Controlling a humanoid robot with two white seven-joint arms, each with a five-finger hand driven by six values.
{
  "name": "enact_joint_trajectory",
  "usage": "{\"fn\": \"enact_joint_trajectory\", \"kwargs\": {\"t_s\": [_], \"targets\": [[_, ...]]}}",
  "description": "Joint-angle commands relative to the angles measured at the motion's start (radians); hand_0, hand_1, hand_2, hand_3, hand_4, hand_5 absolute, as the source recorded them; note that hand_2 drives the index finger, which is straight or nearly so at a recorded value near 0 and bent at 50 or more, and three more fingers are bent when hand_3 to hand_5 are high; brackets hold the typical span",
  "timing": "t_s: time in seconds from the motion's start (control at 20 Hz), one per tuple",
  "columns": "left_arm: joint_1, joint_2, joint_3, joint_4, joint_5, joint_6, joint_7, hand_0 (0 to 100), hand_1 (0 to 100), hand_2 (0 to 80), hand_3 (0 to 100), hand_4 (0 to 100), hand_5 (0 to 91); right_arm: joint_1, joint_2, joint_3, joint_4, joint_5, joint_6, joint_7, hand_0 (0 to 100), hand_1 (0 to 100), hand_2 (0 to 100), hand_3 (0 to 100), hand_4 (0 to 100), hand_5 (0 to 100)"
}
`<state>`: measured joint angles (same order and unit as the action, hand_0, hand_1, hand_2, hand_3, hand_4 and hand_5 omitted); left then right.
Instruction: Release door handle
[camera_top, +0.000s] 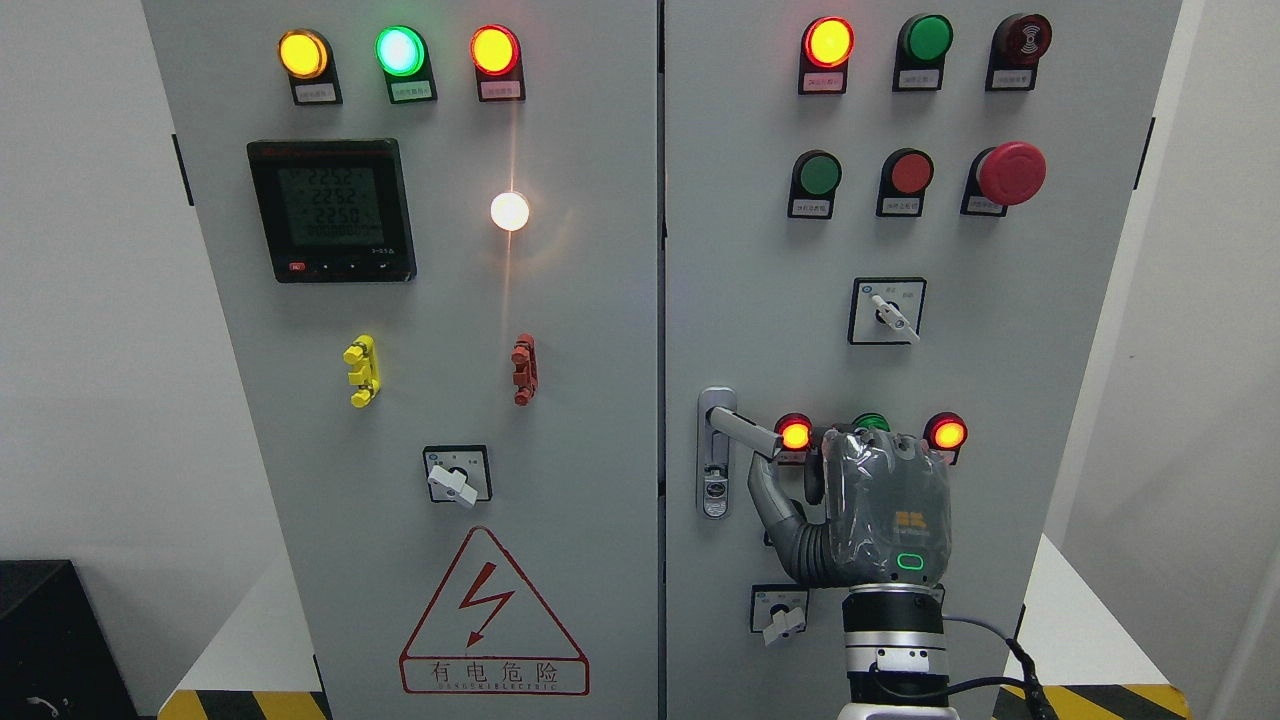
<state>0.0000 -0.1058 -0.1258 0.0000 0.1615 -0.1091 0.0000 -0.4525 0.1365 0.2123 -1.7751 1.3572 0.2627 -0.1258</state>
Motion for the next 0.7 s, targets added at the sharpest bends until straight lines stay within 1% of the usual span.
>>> {"fn": "enact_joint_trajectory", "kwargs": {"t_s": [0.0, 0.65], "targets": [[-0.028, 0.000, 0.000, 0.029, 0.000, 0.000, 0.000, 12, 56, 0.0, 0, 0, 0.0, -0.002, 0.000, -0.004, -0.001, -0.001, 0.000, 0.000, 54, 37, 95, 100, 98, 100], [-0.026, 0.000, 0.000, 0.029, 0.000, 0.000, 0.000, 12, 56, 0.0, 0, 0, 0.0, -0.006, -0.002, -0.004, -0.001, -0.015, -0.002, 0.000, 55, 35, 95, 100, 99, 100]]}}
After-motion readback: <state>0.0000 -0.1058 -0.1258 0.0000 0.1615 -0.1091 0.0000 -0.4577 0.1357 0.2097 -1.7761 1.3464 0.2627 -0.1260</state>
